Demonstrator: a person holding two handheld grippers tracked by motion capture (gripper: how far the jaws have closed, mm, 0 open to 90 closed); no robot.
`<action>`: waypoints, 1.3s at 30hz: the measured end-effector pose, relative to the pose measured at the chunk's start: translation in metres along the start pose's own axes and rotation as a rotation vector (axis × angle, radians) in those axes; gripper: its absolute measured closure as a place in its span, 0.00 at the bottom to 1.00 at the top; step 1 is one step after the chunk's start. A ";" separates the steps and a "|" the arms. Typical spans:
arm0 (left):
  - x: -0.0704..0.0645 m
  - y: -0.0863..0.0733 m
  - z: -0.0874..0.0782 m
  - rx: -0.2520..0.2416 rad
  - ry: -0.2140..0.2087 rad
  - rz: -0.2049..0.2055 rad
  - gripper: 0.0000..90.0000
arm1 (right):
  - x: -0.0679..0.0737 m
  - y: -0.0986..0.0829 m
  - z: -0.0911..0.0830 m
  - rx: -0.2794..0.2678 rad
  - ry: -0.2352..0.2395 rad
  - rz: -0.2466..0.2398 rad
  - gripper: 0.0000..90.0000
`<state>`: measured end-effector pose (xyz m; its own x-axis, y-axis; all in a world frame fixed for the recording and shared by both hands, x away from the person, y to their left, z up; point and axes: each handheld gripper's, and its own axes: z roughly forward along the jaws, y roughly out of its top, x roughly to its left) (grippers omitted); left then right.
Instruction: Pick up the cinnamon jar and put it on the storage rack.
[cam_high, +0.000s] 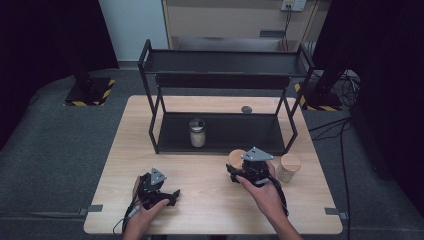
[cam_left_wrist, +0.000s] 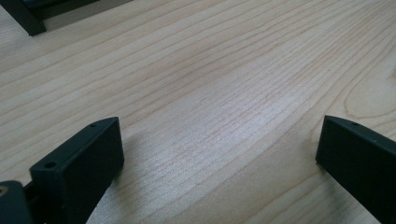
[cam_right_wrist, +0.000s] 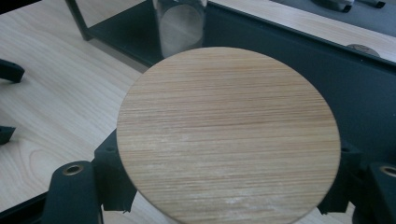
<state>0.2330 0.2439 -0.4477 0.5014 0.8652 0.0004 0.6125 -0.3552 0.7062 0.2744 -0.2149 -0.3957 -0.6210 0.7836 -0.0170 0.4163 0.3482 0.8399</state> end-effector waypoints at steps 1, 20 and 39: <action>0.000 0.000 0.000 0.000 0.000 0.000 0.00 | -0.001 0.000 0.001 0.000 -0.002 0.003 0.28; 0.000 0.000 0.000 0.000 0.001 -0.001 0.00 | 0.002 0.011 0.013 0.010 -0.025 0.020 0.28; 0.000 0.000 0.000 0.000 0.001 -0.002 0.00 | 0.003 0.023 0.031 0.007 -0.046 0.051 0.28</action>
<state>0.2329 0.2436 -0.4477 0.4996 0.8663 0.0003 0.6130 -0.3538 0.7064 0.3030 -0.1884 -0.3933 -0.5681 0.8230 0.0006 0.4512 0.3108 0.8365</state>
